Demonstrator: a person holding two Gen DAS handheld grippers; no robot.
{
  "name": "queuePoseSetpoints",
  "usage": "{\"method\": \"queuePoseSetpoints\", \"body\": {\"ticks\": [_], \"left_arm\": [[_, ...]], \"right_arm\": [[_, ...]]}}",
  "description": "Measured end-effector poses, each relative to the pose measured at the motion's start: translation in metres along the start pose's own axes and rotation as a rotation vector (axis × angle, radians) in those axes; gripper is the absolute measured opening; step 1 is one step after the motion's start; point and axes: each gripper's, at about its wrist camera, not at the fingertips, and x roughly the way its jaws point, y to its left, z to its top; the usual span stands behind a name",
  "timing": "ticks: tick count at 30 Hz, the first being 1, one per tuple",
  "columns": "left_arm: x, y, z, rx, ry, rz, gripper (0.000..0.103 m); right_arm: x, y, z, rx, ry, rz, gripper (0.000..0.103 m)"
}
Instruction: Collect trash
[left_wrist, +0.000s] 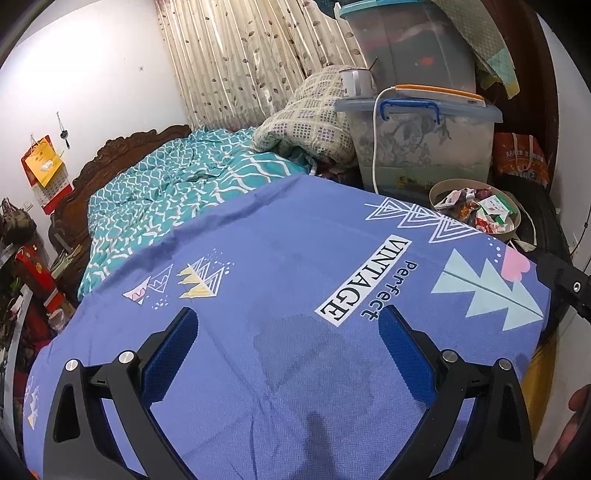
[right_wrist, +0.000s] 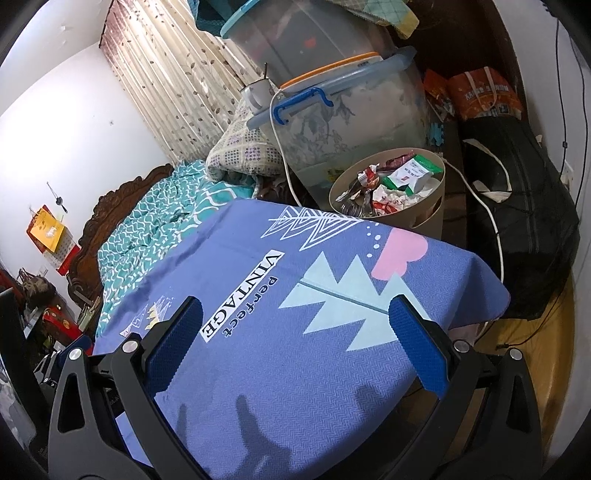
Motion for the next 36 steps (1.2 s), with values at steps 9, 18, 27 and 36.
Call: {"method": "queuePoseSetpoints", "body": {"ticks": [9,18,27,36], "left_arm": [[0.001,-0.003,-0.002,0.006,0.002,0.009,0.095],[0.001,-0.006,-0.005,0.016,0.009,-0.006,0.095],[0.0,-0.007,-0.006,0.018,0.015,-0.013,0.095],[0.005,-0.013,-0.011,0.019,0.049,-0.065,0.095]], "right_arm": [[0.0,0.0,-0.001,0.002,0.0,0.0,0.1],[0.001,-0.002,-0.004,0.005,-0.005,-0.002,0.1],[0.001,-0.002,-0.003,0.004,-0.006,-0.001,0.1],[0.0,-0.004,-0.003,0.005,-0.008,-0.003,0.1]]}}
